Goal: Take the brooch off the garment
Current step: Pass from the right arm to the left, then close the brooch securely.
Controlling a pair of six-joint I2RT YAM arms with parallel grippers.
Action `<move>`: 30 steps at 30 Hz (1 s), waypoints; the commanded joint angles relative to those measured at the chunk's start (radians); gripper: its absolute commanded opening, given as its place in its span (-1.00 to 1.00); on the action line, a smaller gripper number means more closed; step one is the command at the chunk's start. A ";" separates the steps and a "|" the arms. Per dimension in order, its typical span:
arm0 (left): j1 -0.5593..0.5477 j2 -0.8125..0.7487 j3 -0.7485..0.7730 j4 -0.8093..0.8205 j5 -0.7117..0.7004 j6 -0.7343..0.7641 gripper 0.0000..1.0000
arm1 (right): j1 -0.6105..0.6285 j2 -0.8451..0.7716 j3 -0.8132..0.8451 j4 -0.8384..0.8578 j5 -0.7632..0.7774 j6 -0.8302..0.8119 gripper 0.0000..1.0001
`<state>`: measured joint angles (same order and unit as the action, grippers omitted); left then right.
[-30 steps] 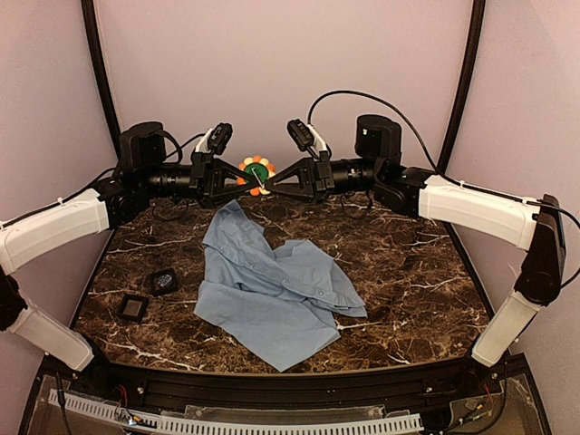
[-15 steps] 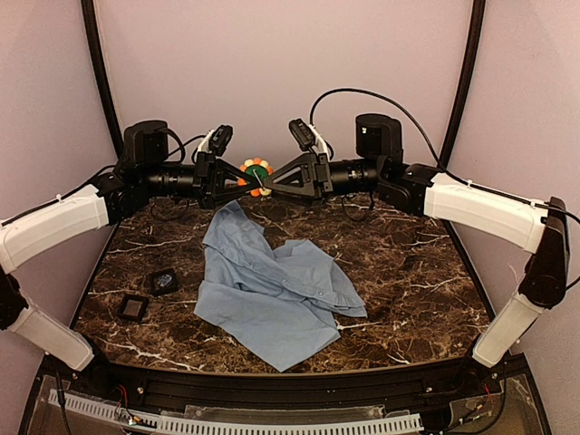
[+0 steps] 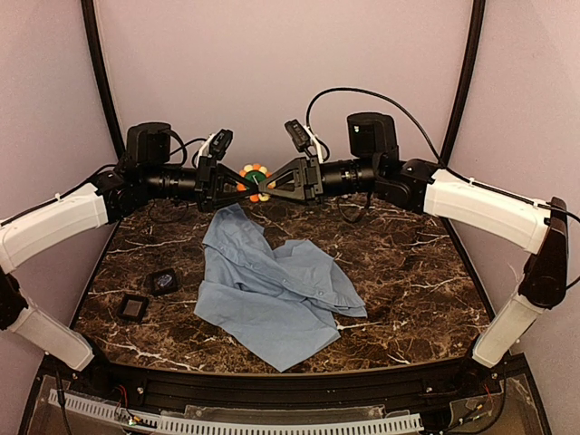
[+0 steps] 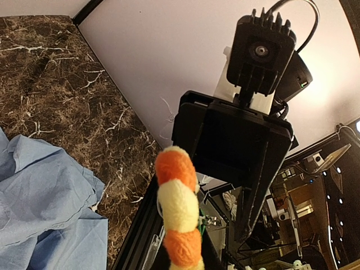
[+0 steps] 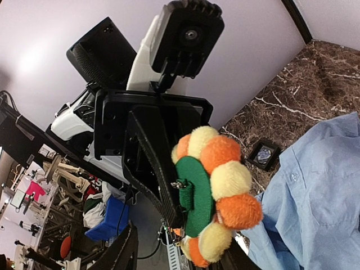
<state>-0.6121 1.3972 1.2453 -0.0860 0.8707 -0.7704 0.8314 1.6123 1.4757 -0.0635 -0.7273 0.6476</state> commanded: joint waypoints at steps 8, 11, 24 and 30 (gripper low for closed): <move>-0.008 -0.018 0.025 -0.061 -0.020 0.048 -0.98 | 0.016 0.045 0.080 -0.015 0.009 -0.013 -0.26; -0.008 -0.018 0.025 -0.063 -0.021 0.053 -0.98 | 0.017 0.057 0.092 -0.024 0.002 -0.016 -0.31; -0.012 -0.028 0.018 -0.085 -0.022 0.099 -0.99 | 0.015 0.092 0.113 -0.028 -0.031 0.000 -0.57; -0.017 -0.034 0.018 -0.110 -0.011 0.142 -0.98 | 0.016 0.115 0.119 -0.020 -0.089 0.024 -0.67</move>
<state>-0.6136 1.3834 1.2560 -0.1501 0.8536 -0.6613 0.8295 1.6901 1.5616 -0.1265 -0.7631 0.6689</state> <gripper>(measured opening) 0.051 0.202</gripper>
